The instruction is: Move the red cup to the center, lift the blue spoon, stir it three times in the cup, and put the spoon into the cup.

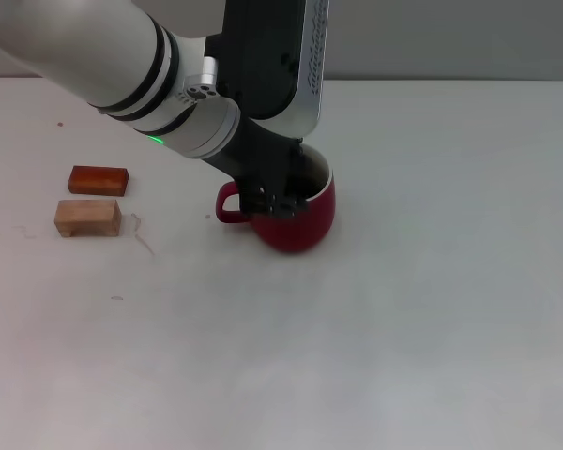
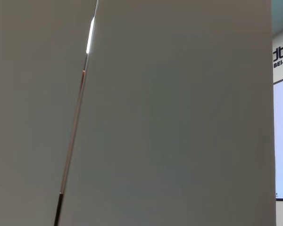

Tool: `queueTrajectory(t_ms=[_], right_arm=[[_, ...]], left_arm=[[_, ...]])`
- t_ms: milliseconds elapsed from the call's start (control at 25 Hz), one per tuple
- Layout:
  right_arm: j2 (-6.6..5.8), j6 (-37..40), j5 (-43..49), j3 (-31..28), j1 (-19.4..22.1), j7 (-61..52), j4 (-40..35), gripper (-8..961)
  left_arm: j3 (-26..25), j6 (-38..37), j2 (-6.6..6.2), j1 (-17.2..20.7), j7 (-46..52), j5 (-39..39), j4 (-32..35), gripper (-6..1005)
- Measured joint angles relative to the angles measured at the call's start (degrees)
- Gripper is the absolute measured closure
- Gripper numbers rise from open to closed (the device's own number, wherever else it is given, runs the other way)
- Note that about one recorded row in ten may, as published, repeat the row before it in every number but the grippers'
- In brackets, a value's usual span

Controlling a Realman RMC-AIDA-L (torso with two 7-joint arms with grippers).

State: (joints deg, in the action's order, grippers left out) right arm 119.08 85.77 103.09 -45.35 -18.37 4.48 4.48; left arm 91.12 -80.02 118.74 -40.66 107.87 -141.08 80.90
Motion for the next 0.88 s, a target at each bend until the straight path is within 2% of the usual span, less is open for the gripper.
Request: queueTrajectory(t_ms=[120, 200, 240, 360, 400, 480, 520, 560, 600, 680, 720, 760, 800, 840, 880], right_arm=[[0.0, 0.0, 0.0, 0.0, 0.1, 0.0, 0.0, 269], [0.0, 0.0, 0.0, 0.0, 0.3, 0.0, -0.1, 269], [0.0, 0.0, 0.0, 0.0, 0.3, 0.0, -0.1, 269], [-0.01, 0.0, 0.0, 0.0, 0.3, 0.0, -0.2, 269], [-0.05, -0.1, -0.1, 0.0, 0.3, 0.0, -0.2, 269], [-0.06, -0.1, -0.1, -0.1, 0.3, 0.0, -0.2, 269], [-0.06, -0.1, -0.1, -0.1, 0.3, 0.0, -0.2, 269], [-0.07, -0.1, -0.2, -0.2, 0.3, 0.0, -0.3, 269], [-0.12, -0.1, -0.3, -0.4, 0.3, 0.0, -0.4, 269], [-0.16, -0.1, -0.3, -0.5, 0.3, 0.0, -0.5, 269], [-0.16, -0.1, -0.3, -0.5, 0.3, 0.0, -0.5, 269], [-0.16, -0.1, -0.3, -0.6, 0.3, 0.0, -0.8, 269], [-0.17, -0.1, -0.4, -0.8, 0.1, 0.0, -1.1, 269], [-0.17, -0.1, -0.4, -0.8, 0.1, 0.0, -1.1, 269], [-0.19, -0.1, -0.4, -1.0, 0.0, 0.0, -1.2, 269]], left_arm=[[-0.1, 0.6, 0.01, 0.1, 0.0, 0.4, 0.2, 613], [-3.1, 1.3, -0.17, 0.9, 0.0, 5.4, 1.9, 520], [-3.1, 1.3, -0.17, 0.9, 0.0, 5.4, 1.9, 507], [-10.9, 1.6, -0.36, 2.4, -1.5, 15.9, 3.6, 468], [-18.2, 1.6, -0.49, 4.0, -4.3, 27.3, 3.0, 455], [-24.0, 1.8, -0.54, 5.2, -6.9, 36.2, 0.7, 429], [-24.0, 1.8, -0.54, 5.2, -6.9, 36.2, 0.7, 416], [-27.0, 1.8, -0.56, 5.9, -8.1, 41.5, -1.3, 403], [-32.0, 2.2, -0.58, 6.9, -9.8, 50.7, -5.7, 403], [-32.0, 2.2, -0.58, 6.9, -9.8, 50.7, -5.7, 403], [-35.2, 2.6, -0.54, 7.7, -10.6, 56.8, -9.3, 403], [-41.2, 3.2, -0.54, 8.7, -13.5, 69.2, -19.1, 403], [-44.0, 3.4, -0.58, 9.1, -15.6, 75.0, -24.3, 403], [-44.0, 3.4, -0.58, 9.1, -15.6, 75.0, -24.3, 403], [-46.0, 3.4, -0.63, 9.3, -17.3, 78.2, -27.7, 403]])
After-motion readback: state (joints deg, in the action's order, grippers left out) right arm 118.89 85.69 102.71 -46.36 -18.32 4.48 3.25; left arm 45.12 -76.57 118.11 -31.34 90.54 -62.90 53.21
